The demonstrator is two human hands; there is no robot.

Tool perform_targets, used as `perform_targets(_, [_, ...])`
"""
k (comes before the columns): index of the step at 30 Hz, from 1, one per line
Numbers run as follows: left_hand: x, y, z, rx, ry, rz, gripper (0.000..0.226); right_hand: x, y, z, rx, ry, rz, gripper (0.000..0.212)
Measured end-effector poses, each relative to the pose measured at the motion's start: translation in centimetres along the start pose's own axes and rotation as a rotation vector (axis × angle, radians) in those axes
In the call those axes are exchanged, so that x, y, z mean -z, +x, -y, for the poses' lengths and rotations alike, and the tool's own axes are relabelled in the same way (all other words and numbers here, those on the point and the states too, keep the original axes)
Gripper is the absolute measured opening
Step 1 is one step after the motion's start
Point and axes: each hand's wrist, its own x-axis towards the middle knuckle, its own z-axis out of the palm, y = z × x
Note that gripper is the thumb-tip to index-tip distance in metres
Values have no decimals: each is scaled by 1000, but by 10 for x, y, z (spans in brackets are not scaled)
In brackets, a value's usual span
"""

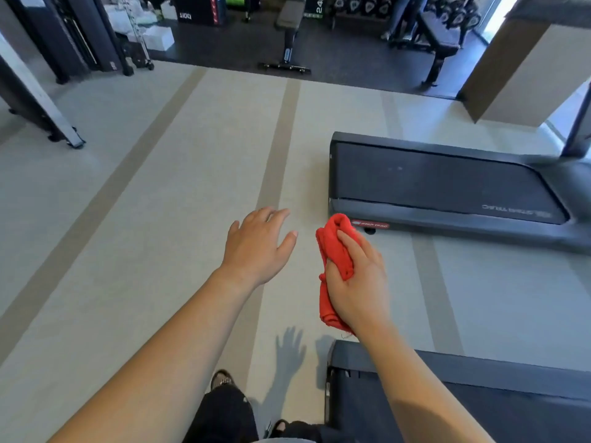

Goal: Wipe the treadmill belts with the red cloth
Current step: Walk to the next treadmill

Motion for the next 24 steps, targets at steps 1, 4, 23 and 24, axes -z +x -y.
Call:
perform_targets(1, [0, 23, 1, -16, -4, 6, 51, -4, 19, -4, -7, -3, -13, 51])
perform_targets(4, [-2, 98, 6, -76, -21, 9, 51, -23, 81, -14, -34, -6, -54, 52])
perform_targets(23, [-13, 480, 0, -361, -11, 210, 48, -75, 404, -59, -279, -87, -321, 53])
perform_targets(24, [-17, 496, -3, -364, -15, 218, 48, -75, 419, -68, -297, -91, -308, 53])
